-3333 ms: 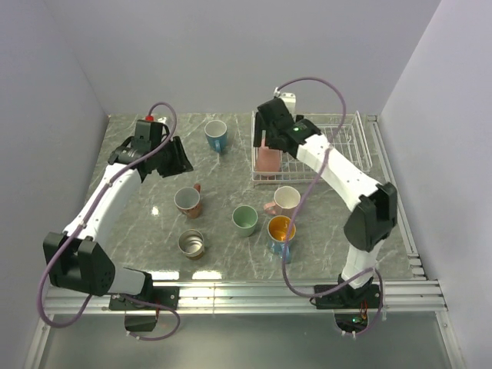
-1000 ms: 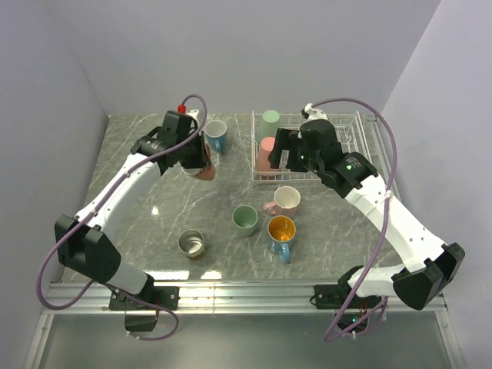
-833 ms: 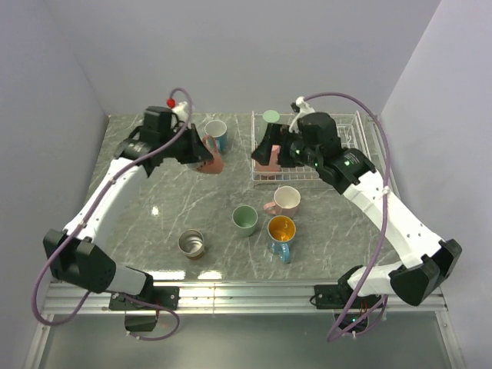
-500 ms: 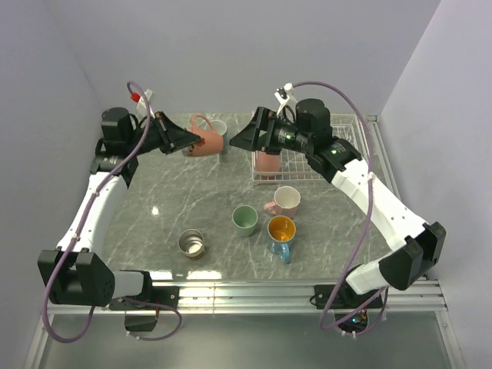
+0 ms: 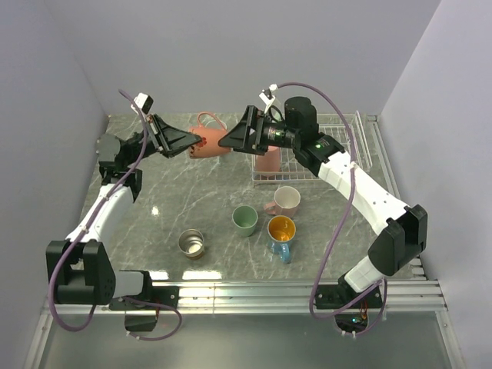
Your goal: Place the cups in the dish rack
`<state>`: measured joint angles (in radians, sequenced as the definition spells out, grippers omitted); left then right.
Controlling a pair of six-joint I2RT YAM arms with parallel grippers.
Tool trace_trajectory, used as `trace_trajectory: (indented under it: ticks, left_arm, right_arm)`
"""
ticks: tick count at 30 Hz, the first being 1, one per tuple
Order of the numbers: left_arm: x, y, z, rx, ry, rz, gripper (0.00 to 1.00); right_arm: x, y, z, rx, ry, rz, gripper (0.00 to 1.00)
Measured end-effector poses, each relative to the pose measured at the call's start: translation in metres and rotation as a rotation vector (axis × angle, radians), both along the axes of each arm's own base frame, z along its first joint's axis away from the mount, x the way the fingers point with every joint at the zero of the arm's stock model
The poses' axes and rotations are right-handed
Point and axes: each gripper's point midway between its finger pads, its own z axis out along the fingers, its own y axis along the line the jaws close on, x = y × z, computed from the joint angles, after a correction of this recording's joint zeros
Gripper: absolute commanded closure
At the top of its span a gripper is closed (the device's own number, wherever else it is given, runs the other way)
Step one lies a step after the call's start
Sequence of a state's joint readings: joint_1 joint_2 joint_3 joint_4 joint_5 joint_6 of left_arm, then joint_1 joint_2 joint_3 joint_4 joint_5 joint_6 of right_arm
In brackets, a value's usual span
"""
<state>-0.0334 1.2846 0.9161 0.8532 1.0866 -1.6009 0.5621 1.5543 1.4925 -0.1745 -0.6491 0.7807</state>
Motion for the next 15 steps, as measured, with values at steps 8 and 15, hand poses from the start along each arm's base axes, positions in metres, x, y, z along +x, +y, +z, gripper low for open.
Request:
trace_trajectory:
  ticks: [8, 15]
  left_arm:
    - [-0.002, 0.003, 0.002, -0.099, 0.041, -0.057, 1.0]
    - [0.016, 0.006, -0.01, -0.18, 0.158, -0.045, 1.0]
  right_arm:
    - [-0.005, 0.005, 0.02, 0.072, -0.009, 0.037, 0.0]
    - [0.003, 0.008, 0.032, 0.149, 0.016, 0.042, 0.0]
